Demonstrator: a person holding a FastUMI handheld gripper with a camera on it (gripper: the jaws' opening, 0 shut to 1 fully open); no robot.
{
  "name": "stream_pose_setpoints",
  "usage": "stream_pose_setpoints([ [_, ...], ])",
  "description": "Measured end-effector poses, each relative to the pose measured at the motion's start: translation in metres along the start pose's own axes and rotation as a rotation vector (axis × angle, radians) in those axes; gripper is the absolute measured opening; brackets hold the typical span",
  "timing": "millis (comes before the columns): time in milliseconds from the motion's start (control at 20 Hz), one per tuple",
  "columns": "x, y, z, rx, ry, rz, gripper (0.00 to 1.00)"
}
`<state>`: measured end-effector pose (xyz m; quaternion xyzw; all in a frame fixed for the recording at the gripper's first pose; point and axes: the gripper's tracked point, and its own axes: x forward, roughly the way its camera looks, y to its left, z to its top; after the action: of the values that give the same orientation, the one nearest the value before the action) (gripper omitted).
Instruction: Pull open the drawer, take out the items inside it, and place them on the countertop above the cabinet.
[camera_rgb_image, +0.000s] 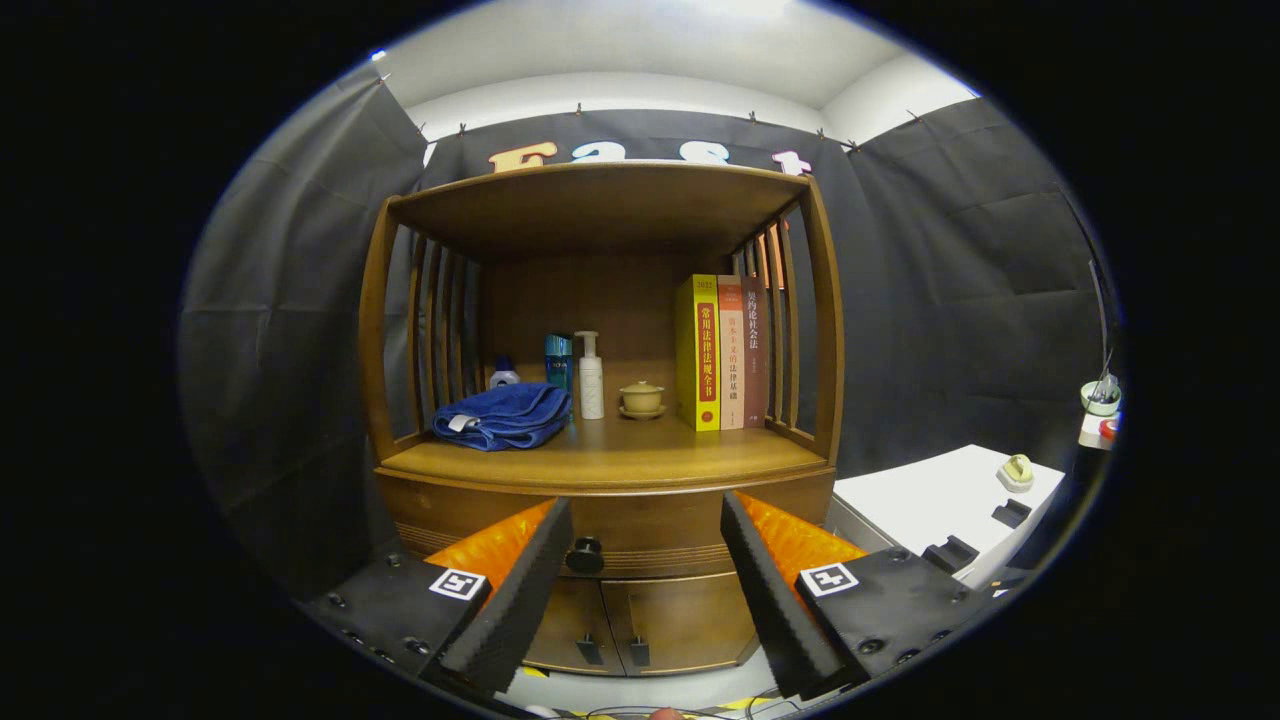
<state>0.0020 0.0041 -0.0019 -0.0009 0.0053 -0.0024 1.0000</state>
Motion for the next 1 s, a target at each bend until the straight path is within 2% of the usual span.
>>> stream_pose_setpoints([
  [200, 0.001, 0.001, -0.001, -0.007, 0.005, 0.001, 0.99],
  [750, 0.016, 0.011, -0.040, 0.002, 0.079, 0.022, 0.99],
  [1000, 0.044, 0.036, -0.064, -0.005, 0.127, 0.063, 0.99],
])
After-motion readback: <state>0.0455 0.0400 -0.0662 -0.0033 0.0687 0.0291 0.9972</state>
